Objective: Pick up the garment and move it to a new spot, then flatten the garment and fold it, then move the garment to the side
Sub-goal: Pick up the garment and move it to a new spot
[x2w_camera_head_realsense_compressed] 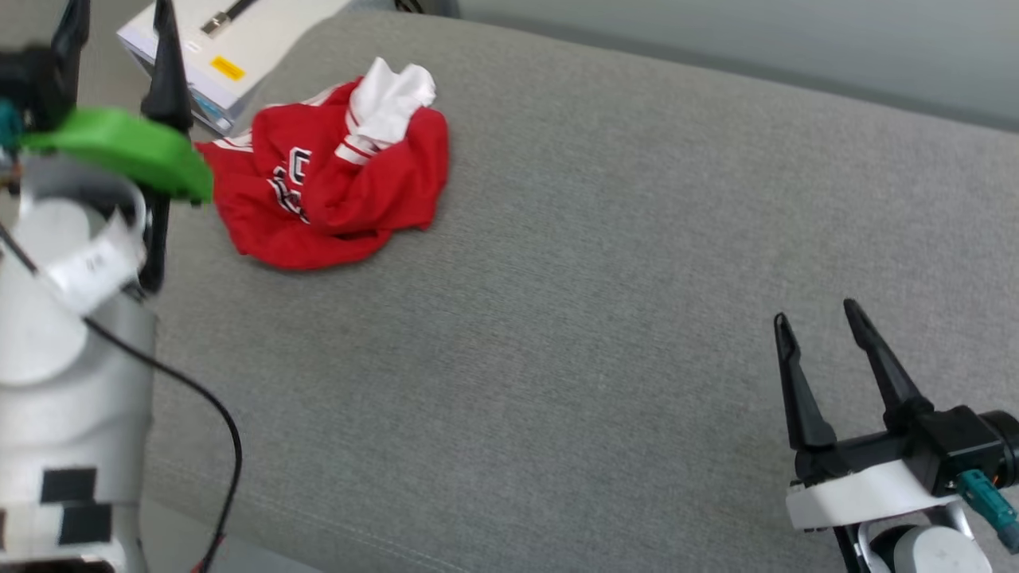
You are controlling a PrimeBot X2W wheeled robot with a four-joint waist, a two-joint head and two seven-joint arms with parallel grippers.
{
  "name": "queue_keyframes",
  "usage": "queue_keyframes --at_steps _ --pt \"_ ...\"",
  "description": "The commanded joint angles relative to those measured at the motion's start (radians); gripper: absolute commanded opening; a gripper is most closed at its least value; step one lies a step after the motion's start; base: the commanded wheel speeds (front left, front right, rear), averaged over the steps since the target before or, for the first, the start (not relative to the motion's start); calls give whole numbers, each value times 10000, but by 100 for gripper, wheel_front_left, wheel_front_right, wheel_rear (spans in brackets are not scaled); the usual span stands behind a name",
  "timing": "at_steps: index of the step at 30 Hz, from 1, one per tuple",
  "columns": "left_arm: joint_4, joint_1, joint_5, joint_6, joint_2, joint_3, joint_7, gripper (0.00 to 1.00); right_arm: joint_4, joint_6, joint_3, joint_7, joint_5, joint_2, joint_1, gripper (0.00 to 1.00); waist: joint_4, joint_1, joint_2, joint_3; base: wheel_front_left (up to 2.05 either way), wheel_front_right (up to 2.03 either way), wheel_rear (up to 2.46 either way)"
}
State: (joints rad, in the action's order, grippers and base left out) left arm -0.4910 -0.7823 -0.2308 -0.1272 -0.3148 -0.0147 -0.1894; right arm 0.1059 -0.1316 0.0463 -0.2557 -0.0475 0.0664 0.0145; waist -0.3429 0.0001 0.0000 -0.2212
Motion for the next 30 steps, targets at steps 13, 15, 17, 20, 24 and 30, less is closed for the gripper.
queue_keyframes --at_steps 13,15,17,20,24,30 --pt "-898 -3599 -4787 -33 -2590 -4160 7240 100 618 9 9 -61 -22 402 -981 100 1551 -1 0 -2265 0 0 0" --pt "-872 -3818 -5425 -33 -2908 -4540 8287 100 657 9 4 -61 -68 451 -1120 100 1674 -1 0 -2507 0 0 0" --pt "-888 -3950 -5903 -33 -3212 -4882 9174 100 686 9 8 -61 -114 499 -1246 100 1799 -1 0 -2738 0 0 0" --pt "-987 -4055 -6524 -33 -3507 -5198 10103 100 755 9 -15 -61 -160 555 -1430 100 1955 -1 0 -3106 0 0 0" --pt "-1456 -4021 -6669 -34 -3662 -5570 10829 100 738 9 -17 -61 -192 664 -1587 100 2085 -1 0 -3533 0 0 0" --pt "-1885 -3583 -6606 -34 -3717 -6250 11245 100 603 9 -29 -61 -245 809 -1808 100 2228 -1 0 -3960 0 0 0"
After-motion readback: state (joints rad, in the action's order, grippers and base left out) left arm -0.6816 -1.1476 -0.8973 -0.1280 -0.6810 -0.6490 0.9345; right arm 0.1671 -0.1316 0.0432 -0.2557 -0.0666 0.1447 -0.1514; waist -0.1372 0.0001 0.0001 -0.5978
